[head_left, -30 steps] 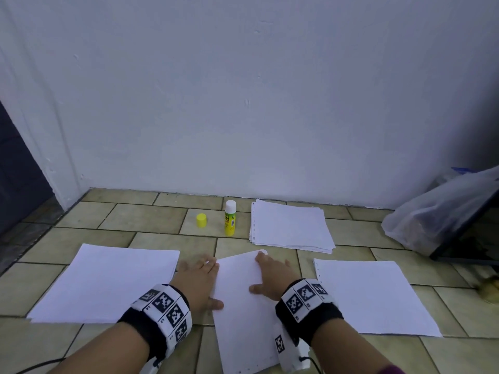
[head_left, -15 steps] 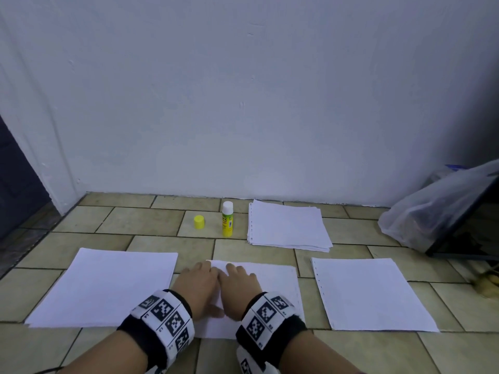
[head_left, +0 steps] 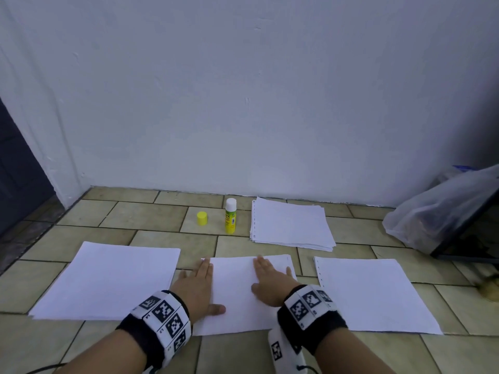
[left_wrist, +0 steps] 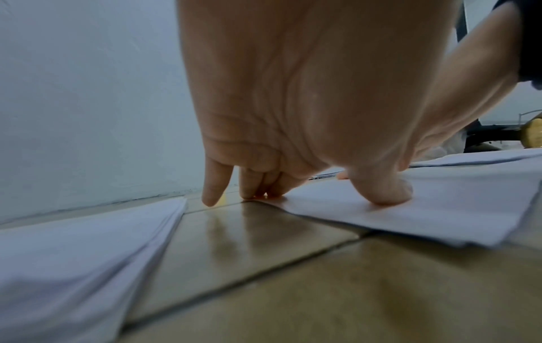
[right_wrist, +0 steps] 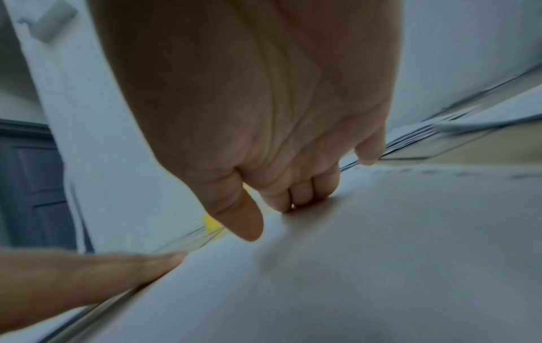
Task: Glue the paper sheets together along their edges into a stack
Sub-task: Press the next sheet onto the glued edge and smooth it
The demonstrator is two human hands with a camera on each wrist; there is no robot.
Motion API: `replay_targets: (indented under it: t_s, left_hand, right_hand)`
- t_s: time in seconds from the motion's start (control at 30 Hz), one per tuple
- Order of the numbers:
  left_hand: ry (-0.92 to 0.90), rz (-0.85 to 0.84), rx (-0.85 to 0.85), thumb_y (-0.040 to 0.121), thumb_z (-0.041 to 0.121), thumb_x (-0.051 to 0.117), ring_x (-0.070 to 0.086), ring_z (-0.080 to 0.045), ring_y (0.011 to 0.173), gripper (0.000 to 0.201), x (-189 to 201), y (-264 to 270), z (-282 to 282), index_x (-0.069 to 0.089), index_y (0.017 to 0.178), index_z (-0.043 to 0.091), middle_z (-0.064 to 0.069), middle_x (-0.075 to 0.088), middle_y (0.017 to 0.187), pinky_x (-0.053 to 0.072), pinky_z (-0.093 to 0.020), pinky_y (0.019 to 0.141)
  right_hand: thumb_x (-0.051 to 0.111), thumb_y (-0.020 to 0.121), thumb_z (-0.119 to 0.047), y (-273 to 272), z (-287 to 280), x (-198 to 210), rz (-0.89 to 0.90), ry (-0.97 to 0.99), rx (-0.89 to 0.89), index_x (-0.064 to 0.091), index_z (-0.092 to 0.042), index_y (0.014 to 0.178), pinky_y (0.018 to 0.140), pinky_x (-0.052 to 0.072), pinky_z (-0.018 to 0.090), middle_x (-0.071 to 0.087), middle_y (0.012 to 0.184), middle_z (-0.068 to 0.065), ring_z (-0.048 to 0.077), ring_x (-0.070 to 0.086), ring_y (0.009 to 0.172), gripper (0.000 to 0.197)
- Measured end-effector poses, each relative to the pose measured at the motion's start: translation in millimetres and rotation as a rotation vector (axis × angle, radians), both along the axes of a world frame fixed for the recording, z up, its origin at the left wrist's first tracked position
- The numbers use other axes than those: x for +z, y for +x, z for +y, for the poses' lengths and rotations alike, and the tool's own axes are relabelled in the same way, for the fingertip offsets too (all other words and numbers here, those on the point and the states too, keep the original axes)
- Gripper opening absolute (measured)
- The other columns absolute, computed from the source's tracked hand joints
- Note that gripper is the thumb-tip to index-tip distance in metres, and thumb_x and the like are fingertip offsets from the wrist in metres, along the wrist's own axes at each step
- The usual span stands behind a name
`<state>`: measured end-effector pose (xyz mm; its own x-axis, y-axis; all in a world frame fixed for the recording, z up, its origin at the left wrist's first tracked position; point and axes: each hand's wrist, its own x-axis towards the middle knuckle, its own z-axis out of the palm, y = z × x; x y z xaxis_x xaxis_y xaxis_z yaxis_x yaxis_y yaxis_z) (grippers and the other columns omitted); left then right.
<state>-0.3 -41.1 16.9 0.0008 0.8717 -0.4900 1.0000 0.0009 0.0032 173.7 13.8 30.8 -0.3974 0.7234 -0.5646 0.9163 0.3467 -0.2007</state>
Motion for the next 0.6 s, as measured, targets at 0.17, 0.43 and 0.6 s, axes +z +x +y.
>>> replay_targets:
  t_s: [0.17, 0.43, 0.6]
  left_hand:
    - [-0.013, -0.007, -0.019, 0.089, 0.063, 0.047, -0.009, -0.020, 0.149, 0.106, 1, 0, -1, -0.012, 0.151, 0.001, -0.010, -0.018, 0.160, 0.009, -0.043, 0.120]
    - [0.201, 0.080, -0.079, 0.090, 0.058, 0.049, 0.036, -0.025, 0.129, 0.072, 20, 13, -2, 0.033, 0.140, 0.010, -0.007, 0.028, 0.147, 0.035, -0.037, 0.102]
    - [0.176, -0.122, -0.233, 0.096, 0.035, 0.049, 0.032, -0.021, 0.134, 0.055, 17, 24, -8, 0.032, 0.143, 0.012, -0.004, 0.025, 0.153, 0.033, -0.034, 0.105]
  right_hand:
    - [0.030, 0.102, -0.038, 23, 7, 1, -0.057, -0.008, -0.046, -0.011, -0.016, 0.152, 0.118, -0.001, 0.049, -0.017, 0.159, -0.004, 0.013, -0.004, 0.148, 0.068]
    - [0.058, 0.093, -0.032, 6, 2, 0, 0.025, 0.188, 0.013, 0.019, -0.005, 0.148, 0.117, 0.020, 0.041, 0.010, 0.159, 0.008, 0.024, 0.017, 0.144, 0.074]
    - [0.050, 0.095, -0.021, -10, -5, 4, -0.184, 0.355, 0.032, 0.041, -0.008, 0.134, 0.104, 0.034, 0.044, 0.026, 0.145, 0.018, 0.034, 0.021, 0.136, 0.042]
